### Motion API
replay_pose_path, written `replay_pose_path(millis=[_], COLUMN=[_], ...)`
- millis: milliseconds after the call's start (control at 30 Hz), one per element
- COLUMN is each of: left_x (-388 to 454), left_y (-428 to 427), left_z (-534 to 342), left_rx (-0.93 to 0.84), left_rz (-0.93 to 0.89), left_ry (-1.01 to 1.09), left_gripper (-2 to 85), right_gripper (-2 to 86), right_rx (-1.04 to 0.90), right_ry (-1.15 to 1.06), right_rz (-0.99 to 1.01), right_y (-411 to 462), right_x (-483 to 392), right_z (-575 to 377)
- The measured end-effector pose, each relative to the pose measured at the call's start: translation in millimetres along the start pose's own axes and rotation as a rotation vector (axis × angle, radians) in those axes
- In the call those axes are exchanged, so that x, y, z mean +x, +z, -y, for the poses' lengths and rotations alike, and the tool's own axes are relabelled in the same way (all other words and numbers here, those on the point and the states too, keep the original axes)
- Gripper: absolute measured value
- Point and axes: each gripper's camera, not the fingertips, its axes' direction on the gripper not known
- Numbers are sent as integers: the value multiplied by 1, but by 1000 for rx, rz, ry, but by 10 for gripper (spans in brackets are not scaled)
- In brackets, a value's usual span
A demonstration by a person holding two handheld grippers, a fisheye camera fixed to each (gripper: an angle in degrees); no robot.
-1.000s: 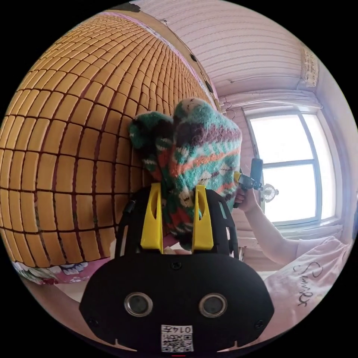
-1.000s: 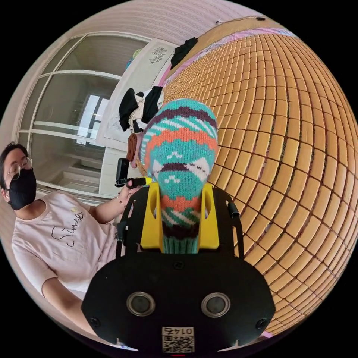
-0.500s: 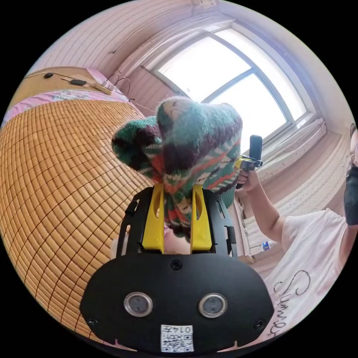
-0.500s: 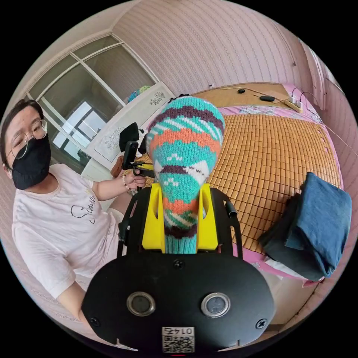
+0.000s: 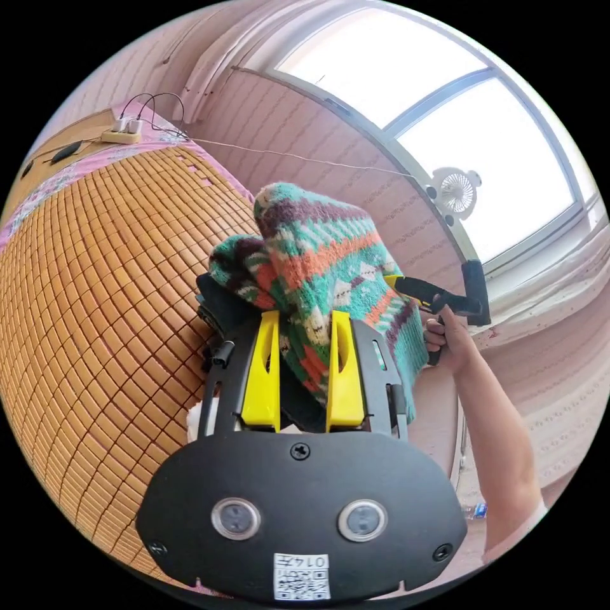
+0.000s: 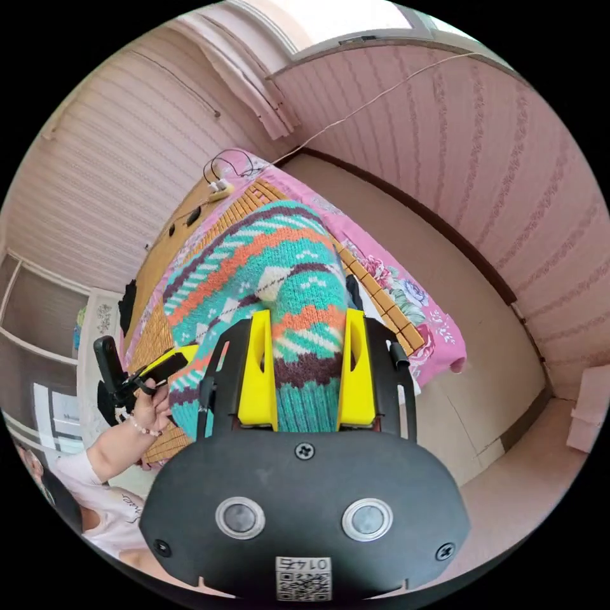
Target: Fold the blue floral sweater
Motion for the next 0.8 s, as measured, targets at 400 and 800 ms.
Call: replay_pose_path(millis=[400,800], left_x=[48,23], left_y=[-153,-485], left_z=[-117,-564], left_rx=[85,426], left_rz=[133,674], left_ry=[314,-135], left_gripper=[112,81], right_gripper=[144,134], right_rx=[282,-58], right_ry=[-159,-956], right_rz=[-242,-33], right_y=[-37,196], right_x=[-89,-453], right_z=[-145,-486])
